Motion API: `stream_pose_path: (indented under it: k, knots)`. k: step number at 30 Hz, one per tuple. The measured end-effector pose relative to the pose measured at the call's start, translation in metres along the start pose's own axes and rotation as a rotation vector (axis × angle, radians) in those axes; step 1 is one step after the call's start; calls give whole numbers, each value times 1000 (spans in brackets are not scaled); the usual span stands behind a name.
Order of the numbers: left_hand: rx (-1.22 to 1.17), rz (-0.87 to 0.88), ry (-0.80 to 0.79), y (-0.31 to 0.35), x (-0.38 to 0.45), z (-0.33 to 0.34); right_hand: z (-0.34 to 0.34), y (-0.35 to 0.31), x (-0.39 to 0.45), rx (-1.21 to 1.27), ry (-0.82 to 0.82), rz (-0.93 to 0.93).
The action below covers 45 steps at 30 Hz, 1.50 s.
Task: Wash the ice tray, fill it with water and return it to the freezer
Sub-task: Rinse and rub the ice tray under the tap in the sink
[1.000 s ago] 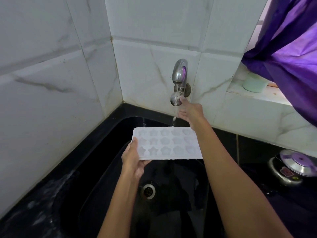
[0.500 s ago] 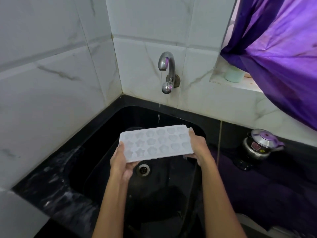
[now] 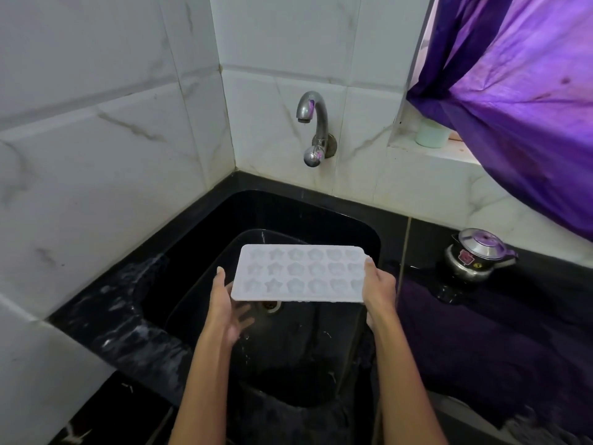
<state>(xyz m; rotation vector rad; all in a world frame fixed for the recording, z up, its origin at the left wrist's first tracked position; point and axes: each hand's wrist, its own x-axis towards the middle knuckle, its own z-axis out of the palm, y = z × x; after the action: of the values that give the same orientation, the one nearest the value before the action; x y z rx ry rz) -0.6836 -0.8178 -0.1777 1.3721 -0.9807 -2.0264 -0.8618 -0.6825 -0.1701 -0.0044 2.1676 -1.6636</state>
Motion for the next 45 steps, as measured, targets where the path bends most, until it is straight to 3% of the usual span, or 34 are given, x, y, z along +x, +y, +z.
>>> stream_pose_path:
  k: [5,12,17,20,25,30,34,38,45]
  knots:
    - [-8,-74,-35,-9,2,-4,-4,3,2,44,-1,10]
    - [-314,-122,-273,-8,2,-2,-4,2,0,15,-40,-19]
    - [-402,-109,-303,-4,-3,-3,-2,3,-1,-29,-51,-58]
    - [-359,-81,-284,-2,-3,-2,-1,6,2,-50,-61,-77]
    - [-227,-22,-116,-6,0,0,-4,5,2,-116,-101,-108]
    - [-194,-14,-82,-6,-1,-2,-8,-5,0,-371,-34,-296]
    - [-161,0,-75,-8,-5,-2,-7,-19,5,-772,-46,-510]
    - [-178,-13,-61,-10,-8,-2,-2,-26,0,-1069,-90,-554]
    - [-206,0,-34,-8,-12,-1,6,-28,-2,-1230,-123,-591]
